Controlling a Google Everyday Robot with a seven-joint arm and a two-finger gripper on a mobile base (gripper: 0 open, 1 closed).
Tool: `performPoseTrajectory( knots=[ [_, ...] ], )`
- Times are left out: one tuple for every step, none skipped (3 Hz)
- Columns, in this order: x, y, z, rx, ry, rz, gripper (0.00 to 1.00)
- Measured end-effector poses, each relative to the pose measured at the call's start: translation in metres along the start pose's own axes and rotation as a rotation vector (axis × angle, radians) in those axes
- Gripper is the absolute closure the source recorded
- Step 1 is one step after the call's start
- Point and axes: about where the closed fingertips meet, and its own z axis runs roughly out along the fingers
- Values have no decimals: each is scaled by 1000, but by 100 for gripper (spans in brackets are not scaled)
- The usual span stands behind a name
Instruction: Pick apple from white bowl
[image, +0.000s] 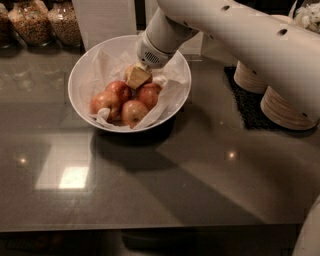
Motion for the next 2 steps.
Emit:
performPoseTrajectory(
  knots=[
    [0, 0, 0, 0, 0, 0, 89],
    [0, 0, 0, 0, 0, 0, 100]
  ],
)
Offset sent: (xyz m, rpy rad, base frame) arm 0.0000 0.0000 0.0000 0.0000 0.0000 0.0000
